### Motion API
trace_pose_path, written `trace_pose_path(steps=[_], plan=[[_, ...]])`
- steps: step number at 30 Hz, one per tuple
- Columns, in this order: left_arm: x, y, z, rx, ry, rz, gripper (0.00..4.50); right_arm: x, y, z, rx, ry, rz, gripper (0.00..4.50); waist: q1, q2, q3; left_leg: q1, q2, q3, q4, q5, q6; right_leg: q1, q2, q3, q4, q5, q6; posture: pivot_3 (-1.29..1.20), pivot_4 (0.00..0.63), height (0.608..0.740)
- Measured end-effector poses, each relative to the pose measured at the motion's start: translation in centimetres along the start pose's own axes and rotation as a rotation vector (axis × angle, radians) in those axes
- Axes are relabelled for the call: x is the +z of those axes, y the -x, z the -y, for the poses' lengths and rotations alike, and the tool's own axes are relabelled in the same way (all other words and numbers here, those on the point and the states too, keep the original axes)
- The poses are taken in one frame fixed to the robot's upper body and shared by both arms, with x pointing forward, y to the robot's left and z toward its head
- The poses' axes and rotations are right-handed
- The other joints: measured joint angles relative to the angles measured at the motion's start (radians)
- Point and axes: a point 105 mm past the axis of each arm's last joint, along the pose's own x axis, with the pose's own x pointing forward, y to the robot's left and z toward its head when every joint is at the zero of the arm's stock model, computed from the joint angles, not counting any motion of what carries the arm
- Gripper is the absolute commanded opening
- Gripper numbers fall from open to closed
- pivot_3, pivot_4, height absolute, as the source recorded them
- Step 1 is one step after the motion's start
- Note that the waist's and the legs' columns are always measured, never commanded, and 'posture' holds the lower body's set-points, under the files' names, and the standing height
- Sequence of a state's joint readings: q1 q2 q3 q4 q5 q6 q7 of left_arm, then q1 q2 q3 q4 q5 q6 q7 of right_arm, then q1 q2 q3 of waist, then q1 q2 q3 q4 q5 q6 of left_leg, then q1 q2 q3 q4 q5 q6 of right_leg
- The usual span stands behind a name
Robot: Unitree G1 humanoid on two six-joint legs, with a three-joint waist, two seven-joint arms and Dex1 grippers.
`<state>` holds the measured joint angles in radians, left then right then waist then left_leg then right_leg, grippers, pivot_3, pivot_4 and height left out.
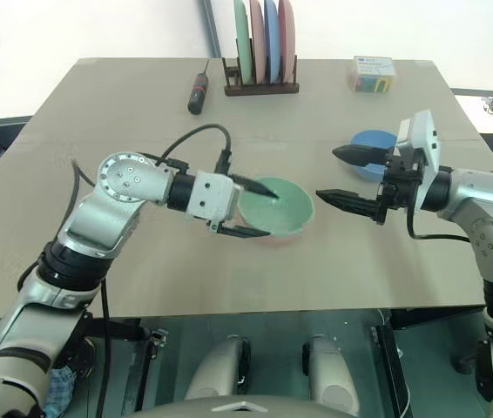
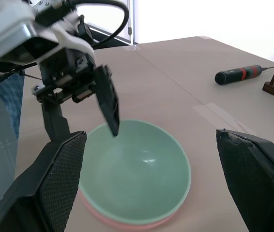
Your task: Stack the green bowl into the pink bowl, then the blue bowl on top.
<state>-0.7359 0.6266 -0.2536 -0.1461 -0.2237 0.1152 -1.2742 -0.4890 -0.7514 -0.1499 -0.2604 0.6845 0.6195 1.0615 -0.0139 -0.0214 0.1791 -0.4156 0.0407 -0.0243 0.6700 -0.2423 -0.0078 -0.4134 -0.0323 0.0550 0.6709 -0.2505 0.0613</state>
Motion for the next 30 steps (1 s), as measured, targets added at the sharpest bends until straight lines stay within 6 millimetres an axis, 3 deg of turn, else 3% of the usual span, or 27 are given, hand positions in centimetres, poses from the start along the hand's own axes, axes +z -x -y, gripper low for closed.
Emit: trace_pose_path(steps=[5, 9, 12, 16, 19, 24, 26, 30], plan=[[1.7, 2.6, -2.3, 0.174, 0.145, 0.176, 4.48, -0.8, -0.4, 1.0, -0.041, 0.034, -0.055, 4.50, -0.004, 0.000, 0.000, 0.001, 0.000, 0.000, 0.000, 0.000, 0.000, 0.000, 0.000, 0.000, 0.001, 0.000, 0.000, 0.00, 0.150, 0.740], [1.4, 7.0, -2.5, 0.375, 0.318, 0.304, 4.48, -3.2, 0.4, 6.6, -0.280, 0.148, -0.259, 4.50, -0.023, 0.001, 0.000, 0.002, 0.000, 0.001, 0.000, 0.000, 0.000, 0.000, 0.000, 0.001, 0.002, 0.000, 0.000, 0.00, 0.150, 0.740], [0.0, 9.3, -1.9, 0.501, 0.401, 0.299, 4.48, -4.7, 0.9, 9.2, -0.358, 0.195, -0.360, 4.50, -0.027, 0.001, 0.000, 0.001, 0.000, 0.000, 0.000, 0.000, 0.000, -0.001, 0.000, 0.000, 0.002, 0.000, 0.000, 0.00, 0.150, 0.740], [-2.2, 10.5, -0.8, 0.608, 0.444, 0.193, 4.48, -5.9, -0.7, 11.7, -0.368, 0.256, -0.458, 4.50, -0.031, 0.002, 0.001, 0.002, 0.000, 0.003, -0.001, 0.000, 0.000, -0.001, -0.001, 0.003, 0.002, 0.000, 0.000, 0.00, 0.150, 0.740], [-4.3, 11.4, 0.9, 0.695, 0.516, 0.125, 4.48, -8.1, -1.2, 13.4, -0.371, 0.251, -0.566, 4.50, -0.028, 0.002, 0.001, 0.001, 0.000, 0.002, -0.001, 0.000, 0.000, -0.001, -0.001, 0.002, 0.001, 0.000, 0.000, 0.00, 0.150, 0.740], [-4.2, 12.0, 2.6, 0.737, 0.516, 0.077, 4.48, -11.5, -2.3, 13.8, -0.335, 0.269, -0.729, 4.50, -0.025, 0.002, 0.002, 0.000, -0.001, 0.001, -0.002, 0.000, 0.000, -0.002, -0.002, 0.001, 0.000, 0.000, -0.001, 0.00, 0.150, 0.740], [-4.1, 12.1, 3.6, 0.737, 0.527, 0.061, 4.48, -11.7, -2.4, 14.2, -0.344, 0.291, -0.760, 4.50, -0.029, 0.002, 0.002, 0.001, -0.001, 0.003, -0.003, 0.000, 0.000, -0.002, -0.003, 0.002, 0.000, 0.000, -0.001, 0.00, 0.150, 0.740], [-4.0, 12.2, 5.0, 0.740, 0.563, 0.037, 4.50, -12.1, -2.4, 14.4, -0.361, 0.320, -0.802, 3.40, -0.027, 0.002, 0.001, 0.002, -0.001, 0.001, -0.002, 0.000, 0.000, 0.000, -0.003, 0.001, 0.001, 0.000, -0.001, 0.00, 0.150, 0.740]])
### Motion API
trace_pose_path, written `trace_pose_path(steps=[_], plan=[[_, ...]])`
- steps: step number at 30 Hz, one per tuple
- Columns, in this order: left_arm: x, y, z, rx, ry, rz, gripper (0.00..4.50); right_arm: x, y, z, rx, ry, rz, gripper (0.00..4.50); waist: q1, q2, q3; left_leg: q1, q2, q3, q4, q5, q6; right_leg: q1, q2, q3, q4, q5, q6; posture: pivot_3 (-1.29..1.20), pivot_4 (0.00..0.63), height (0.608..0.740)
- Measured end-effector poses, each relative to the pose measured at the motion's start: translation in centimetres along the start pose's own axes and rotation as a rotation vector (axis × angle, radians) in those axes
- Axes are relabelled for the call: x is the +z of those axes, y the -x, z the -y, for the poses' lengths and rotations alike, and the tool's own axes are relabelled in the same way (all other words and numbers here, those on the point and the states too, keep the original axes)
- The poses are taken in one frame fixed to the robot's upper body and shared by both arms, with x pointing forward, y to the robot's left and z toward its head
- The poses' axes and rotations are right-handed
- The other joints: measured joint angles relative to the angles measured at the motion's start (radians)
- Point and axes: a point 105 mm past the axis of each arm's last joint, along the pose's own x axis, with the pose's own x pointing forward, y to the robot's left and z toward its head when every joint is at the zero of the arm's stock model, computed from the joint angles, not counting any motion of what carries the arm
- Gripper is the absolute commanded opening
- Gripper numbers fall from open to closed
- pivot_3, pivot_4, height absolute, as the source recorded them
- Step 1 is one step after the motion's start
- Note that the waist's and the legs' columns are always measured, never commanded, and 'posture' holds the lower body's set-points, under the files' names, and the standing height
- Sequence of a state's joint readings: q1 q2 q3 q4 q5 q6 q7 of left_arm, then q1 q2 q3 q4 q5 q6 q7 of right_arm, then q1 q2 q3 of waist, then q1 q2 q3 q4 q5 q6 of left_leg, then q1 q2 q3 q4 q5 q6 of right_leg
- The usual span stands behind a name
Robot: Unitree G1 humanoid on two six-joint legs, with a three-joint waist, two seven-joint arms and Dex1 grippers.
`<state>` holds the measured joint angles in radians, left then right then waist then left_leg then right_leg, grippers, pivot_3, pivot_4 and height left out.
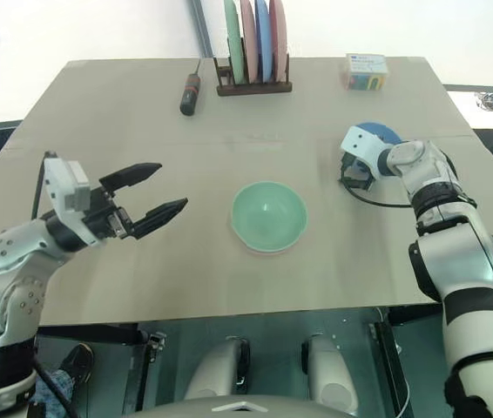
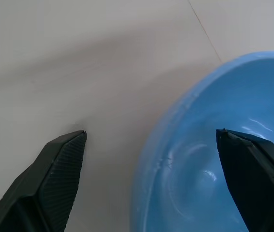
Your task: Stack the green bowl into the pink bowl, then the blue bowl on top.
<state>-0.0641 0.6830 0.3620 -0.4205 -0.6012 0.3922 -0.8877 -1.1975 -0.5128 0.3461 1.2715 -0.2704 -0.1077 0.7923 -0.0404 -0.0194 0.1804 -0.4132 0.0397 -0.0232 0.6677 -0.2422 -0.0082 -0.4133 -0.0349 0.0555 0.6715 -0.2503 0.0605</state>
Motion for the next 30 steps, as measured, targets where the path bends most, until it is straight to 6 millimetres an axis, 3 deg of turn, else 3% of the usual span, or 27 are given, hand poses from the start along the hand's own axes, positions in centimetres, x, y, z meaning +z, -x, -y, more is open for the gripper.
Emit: trace_pose_path(steps=[1, 2, 4, 6, 8, 16, 19, 22, 25, 28, 30], plan=[[-0.1, 0.2, 0.2, 0.001, 0.001, -0.005, 4.50, 0.0, -0.1, -0.1, 0.002, 0.003, -0.001, 3.06, 0.000, 0.000, 0.000, 0.000, 0.000, 0.000, 0.000, 0.000, 0.000, 0.001, 0.000, 0.000, 0.000, 0.000, 0.000, 0.00, 0.150, 0.740], [-0.3, 0.4, 0.5, 0.001, 0.003, -0.015, 4.50, -0.1, -0.3, -0.4, 0.007, 0.005, -0.005, 2.39, 0.000, 0.000, 0.000, 0.001, 0.000, 0.000, 0.001, 0.000, 0.000, 0.001, 0.000, 0.000, 0.001, 0.000, 0.000, 0.00, 0.150, 0.740], [-0.4, 0.6, 0.5, 0.004, 0.003, -0.019, 4.50, -0.2, -0.4, -0.5, 0.011, 0.006, -0.010, 1.88, 0.000, 0.000, 0.000, 0.001, 0.000, 0.000, 0.001, 0.000, -0.001, 0.002, 0.000, 0.000, 0.001, 0.000, -0.001, 0.00, 0.150, 0.740], [-0.6, 0.9, 0.6, 0.016, 0.004, -0.031, 4.50, -0.4, -0.5, -0.7, 0.019, 0.003, -0.017, 0.87, 0.000, 0.000, 0.000, 0.002, 0.000, 0.000, 0.001, 0.001, -0.002, 0.002, 0.000, 0.000, 0.002, 0.001, -0.001, 0.00, 0.150, 0.740], [-0.6, 0.9, 0.5, 0.023, 0.004, -0.031, 4.50, -0.4, -0.5, -0.8, 0.025, 0.015, -0.019, 0.20, -0.001, 0.000, 0.000, 0.003, 0.000, 0.000, 0.001, 0.001, -0.002, 0.002, 0.001, 0.000, 0.003, 0.001, -0.001, 0.00, 0.150, 0.740], [-0.3, 0.8, 0.5, 0.002, -0.012, -0.029, 4.50, 0.7, 0.7, -0.5, 0.100, 0.050, 0.060, 0.20, -0.004, 0.003, 0.002, 0.000, 0.000, 0.000, 0.000, 0.001, -0.002, -0.002, 0.001, 0.001, 0.002, 0.001, -0.001, 0.00, 0.150, 0.740], [-0.1, 0.4, 0.2, -0.017, -0.023, -0.026, 4.50, 5.2, 2.8, -0.3, 0.208, 0.118, 0.258, 0.20, -0.006, 0.009, 0.006, -0.001, 0.000, 0.000, 0.000, 0.001, -0.002, -0.003, 0.001, 0.001, 0.002, 0.001, -0.001, 0.00, 0.150, 0.740], [-0.2, 0.0, 0.4, -0.050, -0.025, -0.026, 4.50, 9.9, 6.7, -0.5, 0.269, 0.244, 0.456, 0.20, -0.001, 0.010, 0.006, -0.001, 0.001, -0.003, -0.002, 0.001, -0.002, -0.002, 0.001, -0.002, 0.002, 0.001, -0.001, 0.00, 0.150, 0.740], [-0.5, -0.1, 0.3, -0.062, -0.018, -0.032, 4.50, 12.8, 10.2, -3.2, 0.373, 0.324, 0.594, 0.20, 0.008, 0.010, 0.006, -0.002, 0.001, -0.005, -0.002, 0.001, -0.002, -0.002, 0.001, -0.005, 0.001, 0.001, -0.001, 0.00, 0.150, 0.740], [-0.5, -0.4, 0.2, -0.087, -0.017, -0.033, 4.50, 13.0, 12.5, -7.4, 0.521, 0.361, 0.638, 0.20, 0.017, 0.010, 0.006, -0.003, 0.000, -0.005, -0.002, 0.001, -0.002, -0.001, 0.000, -0.005, 0.000, 0.001, -0.001, 0.00, 0.150, 0.740], [-0.5, -0.5, 0.1, -0.093, -0.017, -0.034, 4.50, 12.9, 13.3, -9.0, 0.578, 0.364, 0.641, 0.20, 0.021, 0.010, 0.006, -0.003, 0.000, -0.005, -0.001, 0.001, -0.002, -0.001, 0.000, -0.005, 0.000, 0.001, -0.001, 0.00, 0.150, 0.740]])
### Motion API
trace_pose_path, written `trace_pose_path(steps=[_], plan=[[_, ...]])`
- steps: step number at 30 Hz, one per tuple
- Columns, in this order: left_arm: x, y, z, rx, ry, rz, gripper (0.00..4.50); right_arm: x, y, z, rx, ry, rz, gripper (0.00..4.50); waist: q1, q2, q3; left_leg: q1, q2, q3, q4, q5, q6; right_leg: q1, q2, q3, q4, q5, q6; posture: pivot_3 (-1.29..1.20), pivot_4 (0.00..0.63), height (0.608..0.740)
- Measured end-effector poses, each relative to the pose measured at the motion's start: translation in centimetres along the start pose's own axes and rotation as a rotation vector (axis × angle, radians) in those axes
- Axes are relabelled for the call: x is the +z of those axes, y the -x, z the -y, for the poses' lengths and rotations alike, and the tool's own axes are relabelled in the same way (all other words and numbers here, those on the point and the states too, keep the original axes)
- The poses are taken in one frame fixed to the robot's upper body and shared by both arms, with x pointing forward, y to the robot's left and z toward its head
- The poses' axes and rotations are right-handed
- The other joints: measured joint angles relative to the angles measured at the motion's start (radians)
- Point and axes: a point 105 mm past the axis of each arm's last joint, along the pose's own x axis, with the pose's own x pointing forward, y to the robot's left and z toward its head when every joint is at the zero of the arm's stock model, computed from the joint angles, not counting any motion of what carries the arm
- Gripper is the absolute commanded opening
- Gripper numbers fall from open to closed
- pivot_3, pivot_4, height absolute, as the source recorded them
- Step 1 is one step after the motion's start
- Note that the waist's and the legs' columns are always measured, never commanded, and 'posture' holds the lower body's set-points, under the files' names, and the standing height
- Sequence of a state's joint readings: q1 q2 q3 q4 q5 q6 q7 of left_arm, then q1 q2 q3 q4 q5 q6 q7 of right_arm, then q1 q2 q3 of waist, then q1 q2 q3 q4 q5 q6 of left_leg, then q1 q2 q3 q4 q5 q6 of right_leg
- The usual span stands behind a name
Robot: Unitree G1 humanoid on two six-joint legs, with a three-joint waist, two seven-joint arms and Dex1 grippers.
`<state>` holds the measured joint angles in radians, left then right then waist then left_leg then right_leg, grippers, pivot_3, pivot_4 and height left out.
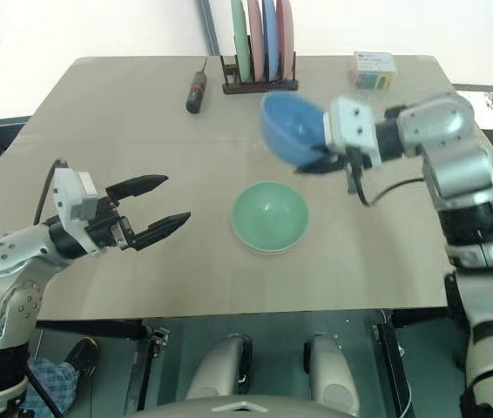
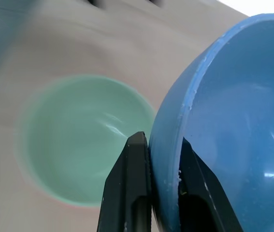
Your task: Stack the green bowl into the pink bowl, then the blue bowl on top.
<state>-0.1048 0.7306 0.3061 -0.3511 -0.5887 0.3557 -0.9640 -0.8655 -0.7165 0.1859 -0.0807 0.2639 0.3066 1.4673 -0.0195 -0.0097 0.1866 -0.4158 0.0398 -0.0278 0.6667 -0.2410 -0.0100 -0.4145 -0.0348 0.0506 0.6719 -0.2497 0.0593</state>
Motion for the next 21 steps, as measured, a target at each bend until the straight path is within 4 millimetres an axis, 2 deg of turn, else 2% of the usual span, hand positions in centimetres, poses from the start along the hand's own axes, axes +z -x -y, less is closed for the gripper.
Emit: trace_pose_path(steps=[3, 4, 5, 7, 8, 9, 11, 17, 19, 21], plan=[[0.1, -0.1, -0.2, -0.005, -0.005, 0.000, 4.50, 1.0, -0.4, -1.3, 0.018, 0.019, -0.015, 0.20, -0.001, 0.000, 0.000, 0.002, 0.000, 0.002, 0.001, 0.000, 0.000, 0.000, 0.001, 0.002, 0.001, 0.000, 0.000, 0.00, 0.150, 0.740], [0.1, -0.1, -0.3, -0.007, -0.008, 0.000, 4.50, 1.3, -0.6, -1.4, 0.014, 0.027, -0.018, 0.84, -0.002, 0.000, 0.000, 0.002, 0.001, 0.002, 0.002, 0.000, 0.000, 0.000, 0.001, 0.002, 0.001, 0.000, 0.000, 0.00, 0.150, 0.740], [0.1, -0.1, -0.3, -0.009, -0.011, -0.001, 4.50, 1.6, -1.0, -1.8, 0.014, 0.036, -0.019, 1.06, -0.001, 0.000, 0.000, 0.002, 0.001, 0.001, 0.002, 0.000, 0.000, 0.000, 0.002, 0.002, 0.001, 0.000, 0.000, 0.00, 0.150, 0.740], [-0.1, -0.3, -0.3, -0.017, -0.009, -0.005, 4.50, 2.1, -1.7, -2.4, 0.031, 0.039, -0.016, 2.08, 0.000, 0.000, 0.000, 0.002, 0.001, 0.001, 0.002, 0.000, 0.000, 0.000, 0.002, 0.002, 0.002, 0.000, 0.000, 0.00, 0.150, 0.740], [-0.2, -0.4, -0.2, -0.021, -0.008, -0.007, 4.50, 2.2, -1.7, -2.4, 0.030, 0.037, -0.014, 2.42, 0.001, 0.000, 0.000, 0.002, 0.001, 0.001, 0.002, 0.000, 0.000, 0.000, 0.002, 0.002, 0.002, 0.000, 0.000, 0.00, 0.150, 0.740], [-0.3, -0.4, -0.2, -0.025, -0.005, -0.009, 4.50, 2.3, -1.8, -2.4, 0.021, 0.033, -0.012, 3.00, 0.001, -0.001, 0.000, 0.001, 0.001, 0.001, 0.002, 0.000, 0.000, 0.000, 0.002, 0.002, 0.001, 0.000, 0.000, 0.00, 0.150, 0.740], [-0.4, -0.5, -0.2, -0.026, -0.001, -0.010, 4.50, 2.3, -1.8, -2.3, 0.011, 0.025, -0.011, 3.60, 0.002, -0.001, 0.000, 0.001, 0.001, 0.002, 0.002, 0.000, 0.000, 0.000, 0.002, 0.002, 0.001, 0.000, 0.000, 0.00, 0.150, 0.740], [-0.6, -0.5, -0.6, 0.007, -0.008, -0.026, 4.50, 3.2, -1.4, -1.4, -0.036, -0.025, 0.042, 3.60, 0.002, -0.001, 0.000, 0.001, 0.001, 0.001, 0.002, 0.000, 0.000, 0.000, 0.002, 0.002, 0.000, 0.000, 0.000, 0.00, 0.150, 0.740], [-1.0, -0.2, -0.6, 0.032, 0.006, -0.040, 4.50, 2.9, -0.3, -0.7, -0.095, -0.088, 0.100, 3.60, 0.003, -0.002, -0.001, 0.001, 0.001, 0.002, 0.002, 0.000, 0.000, 0.001, 0.001, 0.002, 0.000, 0.000, 0.000, 0.00, 0.150, 0.740], [-1.6, 0.2, -0.2, 0.061, 0.041, -0.057, 4.50, 1.4, 1.5, -0.1, -0.188, -0.195, 0.154, 3.60, 0.006, -0.003, -0.001, 0.001, 0.001, 0.002, 0.002, 0.000, 0.000, 0.002, 0.001, 0.002, -0.002, 0.000, 0.000, 0.00, 0.150, 0.740]])
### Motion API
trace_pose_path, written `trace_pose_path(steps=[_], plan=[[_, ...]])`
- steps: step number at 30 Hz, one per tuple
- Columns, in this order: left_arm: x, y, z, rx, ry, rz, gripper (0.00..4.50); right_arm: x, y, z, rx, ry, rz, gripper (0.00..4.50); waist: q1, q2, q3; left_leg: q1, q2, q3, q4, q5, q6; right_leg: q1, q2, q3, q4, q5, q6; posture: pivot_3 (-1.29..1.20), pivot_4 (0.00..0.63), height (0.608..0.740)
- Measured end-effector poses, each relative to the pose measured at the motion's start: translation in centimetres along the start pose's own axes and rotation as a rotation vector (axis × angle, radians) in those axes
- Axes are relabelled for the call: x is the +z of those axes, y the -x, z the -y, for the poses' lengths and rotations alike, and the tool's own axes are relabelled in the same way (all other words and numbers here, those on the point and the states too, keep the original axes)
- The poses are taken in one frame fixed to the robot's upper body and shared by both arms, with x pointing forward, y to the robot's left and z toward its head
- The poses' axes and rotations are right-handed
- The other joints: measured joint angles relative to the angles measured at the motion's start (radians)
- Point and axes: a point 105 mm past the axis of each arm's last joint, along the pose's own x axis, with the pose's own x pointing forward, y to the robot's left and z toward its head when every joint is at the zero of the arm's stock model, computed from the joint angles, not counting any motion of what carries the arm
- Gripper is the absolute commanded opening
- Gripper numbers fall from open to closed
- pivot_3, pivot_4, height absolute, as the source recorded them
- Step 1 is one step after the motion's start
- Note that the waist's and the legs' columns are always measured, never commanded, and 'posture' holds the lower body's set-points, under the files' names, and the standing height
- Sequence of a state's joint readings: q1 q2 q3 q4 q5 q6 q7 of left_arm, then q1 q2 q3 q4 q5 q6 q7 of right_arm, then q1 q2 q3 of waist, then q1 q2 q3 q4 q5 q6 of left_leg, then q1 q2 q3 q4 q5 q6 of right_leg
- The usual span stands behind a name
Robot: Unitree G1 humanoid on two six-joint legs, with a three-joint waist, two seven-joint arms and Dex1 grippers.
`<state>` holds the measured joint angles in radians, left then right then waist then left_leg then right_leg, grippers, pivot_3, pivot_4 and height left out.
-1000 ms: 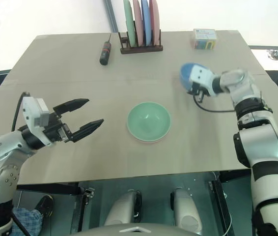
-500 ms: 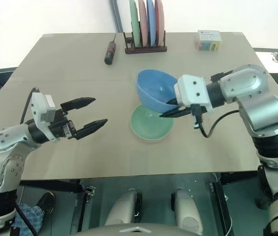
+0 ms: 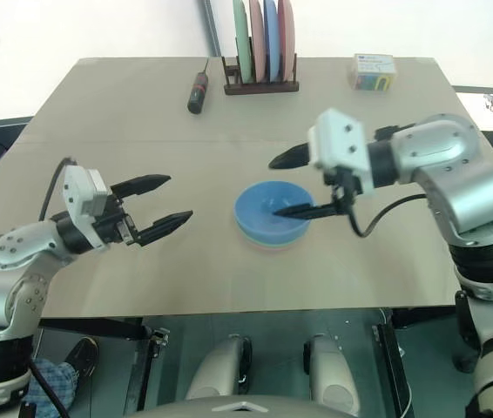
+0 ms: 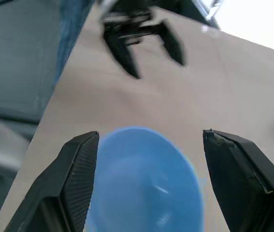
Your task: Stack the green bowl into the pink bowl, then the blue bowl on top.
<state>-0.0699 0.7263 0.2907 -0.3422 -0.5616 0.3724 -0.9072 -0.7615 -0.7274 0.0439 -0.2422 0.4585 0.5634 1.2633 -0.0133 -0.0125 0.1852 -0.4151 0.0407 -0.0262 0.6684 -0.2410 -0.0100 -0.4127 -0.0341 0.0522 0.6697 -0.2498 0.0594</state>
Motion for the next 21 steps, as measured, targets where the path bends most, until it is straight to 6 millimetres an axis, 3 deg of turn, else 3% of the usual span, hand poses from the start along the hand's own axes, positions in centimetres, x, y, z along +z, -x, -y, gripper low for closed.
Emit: trace_pose_path(steps=[4, 9, 15, 18, 21], plan=[[-0.7, 0.8, 0.2, 0.057, 0.027, -0.007, 4.50, -2.6, 2.6, 0.6, -0.097, -0.178, 0.037, 3.60, 0.000, 0.000, 0.000, 0.000, 0.000, 0.000, -0.001, 0.000, 0.000, 0.000, 0.000, 0.000, -0.001, 0.000, 0.000, 0.00, 0.150, 0.740], [-3.7, 2.1, 1.7, 0.170, 0.105, -0.030, 4.50, -8.6, 6.4, -1.1, -0.204, -0.353, -0.001, 3.60, -0.002, 0.000, 0.000, 0.000, 0.000, 0.001, -0.001, 0.000, 0.000, 0.001, 0.000, 0.001, -0.003, 0.000, 0.000, 0.00, 0.150, 0.740], [-4.3, 3.0, 4.0, 0.202, 0.130, -0.028, 4.50, -11.7, 9.1, -2.3, -0.272, -0.358, 0.036, 3.60, -0.003, 0.000, 0.000, 0.002, 0.000, 0.002, 0.000, 0.000, 0.000, 0.002, 0.000, 0.001, -0.003, 0.000, 0.000, 0.00, 0.150, 0.740], [-5.0, 3.9, 4.5, 0.227, 0.140, -0.052, 4.50, -14.3, 10.3, -3.3, -0.305, -0.416, 0.004, 3.60, -0.003, 0.000, 0.000, 0.003, 0.000, 0.002, 0.000, 0.000, 0.000, 0.002, 0.001, 0.002, -0.002, 0.000, -0.001, 0.00, 0.150, 0.740], [-4.9, 4.3, 4.4, 0.232, 0.124, -0.041, 4.50, -14.7, 10.6, -3.3, -0.310, -0.415, 0.006, 3.60, -0.005, 0.000, 0.000, 0.003, 0.000, 0.003, 0.001, 0.000, 0.000, 0.003, 0.001, 0.003, -0.002, 0.000, -0.001, 0.00, 0.150, 0.740]])
